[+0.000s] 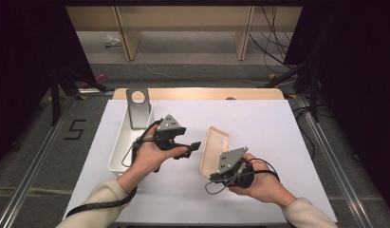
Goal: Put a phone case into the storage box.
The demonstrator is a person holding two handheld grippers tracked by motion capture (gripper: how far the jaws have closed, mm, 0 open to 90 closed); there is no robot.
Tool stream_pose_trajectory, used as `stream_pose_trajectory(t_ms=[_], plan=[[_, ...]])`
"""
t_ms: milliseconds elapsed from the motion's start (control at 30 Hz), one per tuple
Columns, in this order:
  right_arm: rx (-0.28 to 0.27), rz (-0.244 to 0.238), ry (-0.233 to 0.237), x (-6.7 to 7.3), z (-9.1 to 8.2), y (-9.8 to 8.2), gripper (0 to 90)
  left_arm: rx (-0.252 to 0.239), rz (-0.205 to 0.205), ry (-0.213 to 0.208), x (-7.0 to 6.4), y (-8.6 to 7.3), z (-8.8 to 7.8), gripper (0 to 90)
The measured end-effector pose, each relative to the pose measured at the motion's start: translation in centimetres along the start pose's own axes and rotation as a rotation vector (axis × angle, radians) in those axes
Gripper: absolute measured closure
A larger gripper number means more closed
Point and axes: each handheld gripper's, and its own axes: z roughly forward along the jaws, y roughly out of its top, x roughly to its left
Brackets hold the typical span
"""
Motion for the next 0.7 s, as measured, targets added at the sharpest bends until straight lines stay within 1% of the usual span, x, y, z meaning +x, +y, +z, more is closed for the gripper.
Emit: stream_pose_trajectory(t_ms=[67,133,267,333,433,533,600,700], plan=[[0.0,0.0,0.005,0.1,0.1,0.1,88.2,0.028,0.004,0.001,-0.1,0.4,0.8,24.7],[0.001,-0.008,0.007,0.1,0.1,0.2,88.2,0.041,0.003,0.001,-0.1,0.7,1.6,26.6],[-0.002,-0.017,0.006,0.3,0.2,0.3,88.3,0.065,-0.019,0.008,-0.1,1.4,2.9,31.2],[-0.004,-0.018,0.005,0.3,0.2,0.4,88.3,0.08,-0.042,0.022,0.0,1.7,3.5,33.4],[-0.007,-0.024,0.005,0.4,0.2,0.5,88.2,0.119,-0.06,0.009,0.2,1.8,4.2,36.9],[-0.005,-0.029,0.004,0.4,0.3,0.5,88.3,0.13,-0.076,0.001,0.2,1.8,4.6,42.1],[-0.004,-0.03,0.006,0.4,0.3,0.5,88.3,0.139,-0.086,0.005,0.2,1.9,4.8,45.4],[-0.004,-0.031,0.008,0.5,0.3,0.6,88.2,0.143,-0.115,0.005,0.2,1.9,5.0,52.7]])
